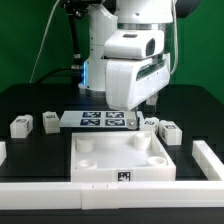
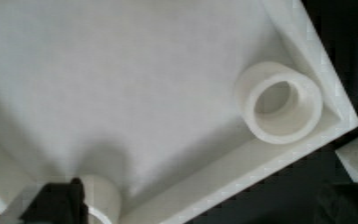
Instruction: Assemble one leg
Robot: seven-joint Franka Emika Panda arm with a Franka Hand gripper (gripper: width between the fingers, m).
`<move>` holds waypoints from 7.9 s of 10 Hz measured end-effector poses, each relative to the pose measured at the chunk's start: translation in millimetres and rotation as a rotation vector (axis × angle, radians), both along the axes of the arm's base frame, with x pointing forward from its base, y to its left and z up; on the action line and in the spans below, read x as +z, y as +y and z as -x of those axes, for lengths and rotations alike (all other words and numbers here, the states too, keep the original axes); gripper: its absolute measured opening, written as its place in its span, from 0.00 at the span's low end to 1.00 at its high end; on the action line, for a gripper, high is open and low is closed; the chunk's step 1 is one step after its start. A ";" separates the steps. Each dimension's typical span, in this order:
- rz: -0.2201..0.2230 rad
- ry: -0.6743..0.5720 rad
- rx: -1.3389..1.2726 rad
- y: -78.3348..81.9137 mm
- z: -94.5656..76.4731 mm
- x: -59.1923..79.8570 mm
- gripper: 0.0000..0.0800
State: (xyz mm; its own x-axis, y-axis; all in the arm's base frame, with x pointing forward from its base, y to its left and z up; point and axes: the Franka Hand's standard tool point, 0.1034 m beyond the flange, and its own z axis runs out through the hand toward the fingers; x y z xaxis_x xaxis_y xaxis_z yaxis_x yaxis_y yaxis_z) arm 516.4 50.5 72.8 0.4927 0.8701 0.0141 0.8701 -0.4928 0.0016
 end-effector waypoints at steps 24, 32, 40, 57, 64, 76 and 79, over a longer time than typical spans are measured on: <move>0.014 -0.026 0.636 -40.6 59.6 -65.9 0.30; 0.014 -0.025 0.636 -40.7 59.8 -66.0 0.07; 0.011 -0.065 0.506 9.6 26.1 -65.2 0.07; 0.011 -0.053 0.442 29.0 28.8 -66.3 0.81; 0.033 -0.059 0.318 43.7 31.6 -19.7 0.81; -0.031 0.008 -0.753 73.6 61.5 -33.3 0.81; -0.011 0.033 -0.750 73.3 63.1 -33.6 0.81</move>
Offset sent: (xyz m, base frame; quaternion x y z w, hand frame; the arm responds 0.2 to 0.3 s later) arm 0.0000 0.0000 0.0000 0.0000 0.0000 0.0000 1.0000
